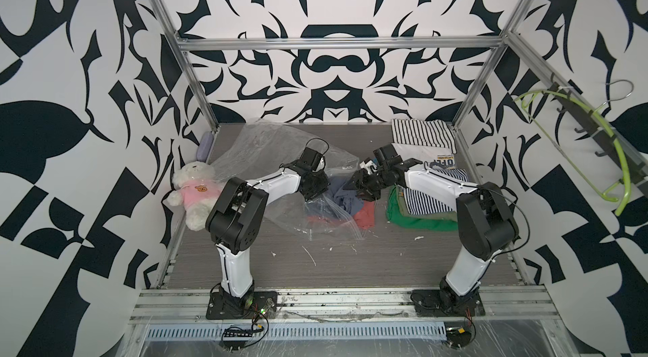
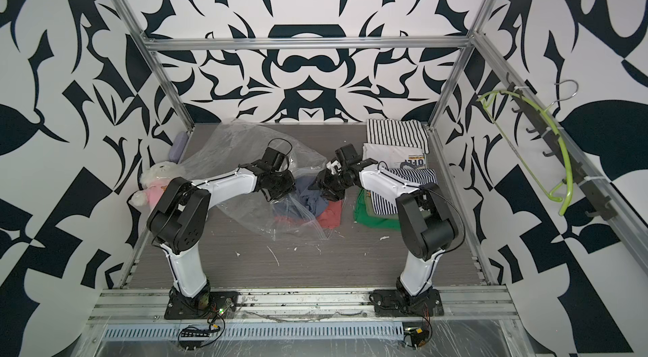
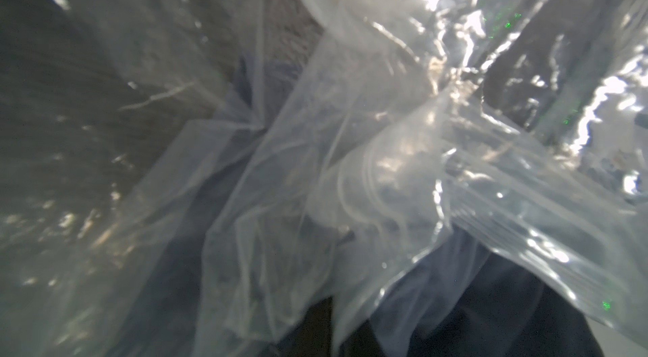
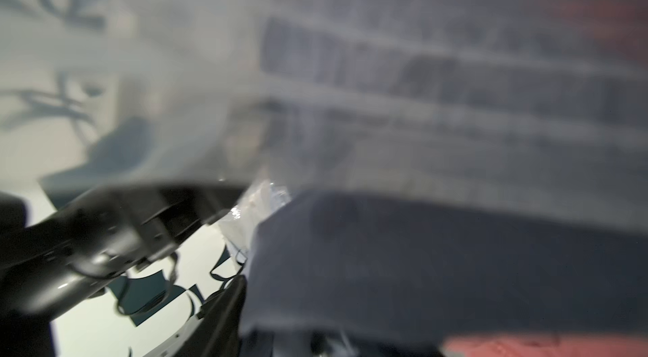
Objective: Take the tank top out of the vacuum bag
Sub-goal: Take out the tank top from the vacuum bag.
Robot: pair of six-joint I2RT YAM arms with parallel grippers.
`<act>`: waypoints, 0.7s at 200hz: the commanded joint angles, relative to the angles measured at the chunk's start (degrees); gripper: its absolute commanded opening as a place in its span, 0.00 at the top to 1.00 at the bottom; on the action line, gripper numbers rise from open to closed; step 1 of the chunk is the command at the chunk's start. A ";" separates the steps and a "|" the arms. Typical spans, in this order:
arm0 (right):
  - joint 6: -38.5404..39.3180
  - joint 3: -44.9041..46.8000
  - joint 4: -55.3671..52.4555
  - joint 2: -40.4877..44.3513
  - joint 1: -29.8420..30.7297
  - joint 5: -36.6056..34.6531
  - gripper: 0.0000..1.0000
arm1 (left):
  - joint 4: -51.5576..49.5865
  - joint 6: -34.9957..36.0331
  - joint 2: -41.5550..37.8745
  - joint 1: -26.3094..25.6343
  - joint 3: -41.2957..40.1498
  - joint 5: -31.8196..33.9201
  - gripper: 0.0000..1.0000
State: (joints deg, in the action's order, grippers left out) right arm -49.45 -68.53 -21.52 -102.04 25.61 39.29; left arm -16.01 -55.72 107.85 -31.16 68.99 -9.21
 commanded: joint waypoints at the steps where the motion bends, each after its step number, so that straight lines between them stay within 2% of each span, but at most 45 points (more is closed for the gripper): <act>1: 1.70 -1.25 -1.29 0.35 0.34 -3.51 0.30 | -4.24 -0.19 4.11 -0.47 -2.42 0.74 1.00; 42: 1.82 -1.82 0.86 -1.67 0.40 -3.21 0.21 | -3.94 -0.33 4.47 -0.47 -2.21 0.53 1.00; 71: 2.12 -3.37 1.64 -3.87 0.37 -3.19 0.21 | -3.96 -0.35 4.47 -0.45 -2.08 0.56 1.00; 83: 2.33 -4.18 0.68 -4.63 0.41 -3.21 0.35 | -3.95 -0.30 4.47 -0.42 -2.05 0.53 1.00; 99: 2.73 -4.26 -0.19 -3.69 0.37 -3.61 0.70 | -4.18 -0.35 4.22 -0.47 -2.17 0.78 1.00; 116: 4.96 -4.52 -3.12 -1.61 0.34 -5.05 0.99 | -4.46 -0.76 3.39 -0.33 -2.72 2.27 1.00; 140: 10.34 -5.58 -8.96 1.62 0.41 -7.74 1.00 | -2.97 -1.97 0.61 0.31 -4.92 4.57 1.00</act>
State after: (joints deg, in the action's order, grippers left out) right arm -45.08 -70.70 -24.80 -105.95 25.61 34.26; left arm -15.27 -56.31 107.63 -31.16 68.49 -8.82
